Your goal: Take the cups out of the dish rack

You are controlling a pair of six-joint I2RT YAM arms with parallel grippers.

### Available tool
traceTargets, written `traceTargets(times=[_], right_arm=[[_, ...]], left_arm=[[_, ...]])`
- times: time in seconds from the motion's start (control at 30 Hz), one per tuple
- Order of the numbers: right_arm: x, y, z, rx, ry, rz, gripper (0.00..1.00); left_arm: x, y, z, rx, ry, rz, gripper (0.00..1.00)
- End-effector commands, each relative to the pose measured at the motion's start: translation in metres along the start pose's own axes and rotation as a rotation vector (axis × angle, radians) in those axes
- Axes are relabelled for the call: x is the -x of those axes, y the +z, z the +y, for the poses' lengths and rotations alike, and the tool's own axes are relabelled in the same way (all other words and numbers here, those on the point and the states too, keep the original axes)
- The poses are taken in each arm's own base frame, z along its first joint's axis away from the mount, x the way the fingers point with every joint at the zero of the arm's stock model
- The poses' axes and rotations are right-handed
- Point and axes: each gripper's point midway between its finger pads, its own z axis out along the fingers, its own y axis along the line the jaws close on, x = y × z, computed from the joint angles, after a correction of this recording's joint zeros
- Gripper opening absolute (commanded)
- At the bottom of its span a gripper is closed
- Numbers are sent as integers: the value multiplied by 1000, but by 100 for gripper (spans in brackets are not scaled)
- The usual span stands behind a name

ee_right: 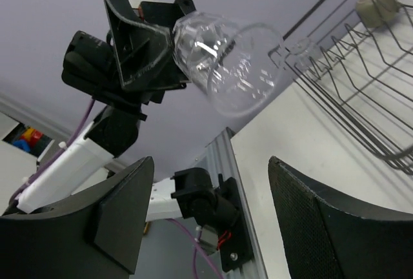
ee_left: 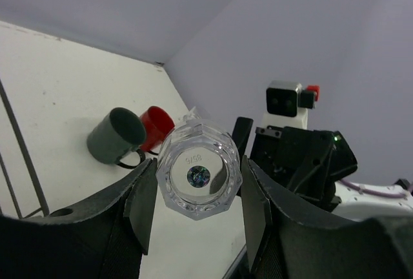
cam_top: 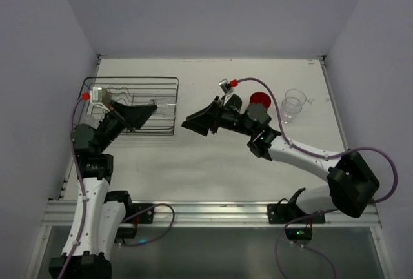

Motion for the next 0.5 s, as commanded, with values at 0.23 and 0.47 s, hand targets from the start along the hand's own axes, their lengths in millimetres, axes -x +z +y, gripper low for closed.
traceTargets(times=[0.23,0.47], right_arm=[[37,38,48,175,-94,-69,73],[30,49,50,227,-49,-35,70]], left_arm=[[-39,2,-16,-144,-117,169,25],[-41,1,-21,-172,-102,177,25]])
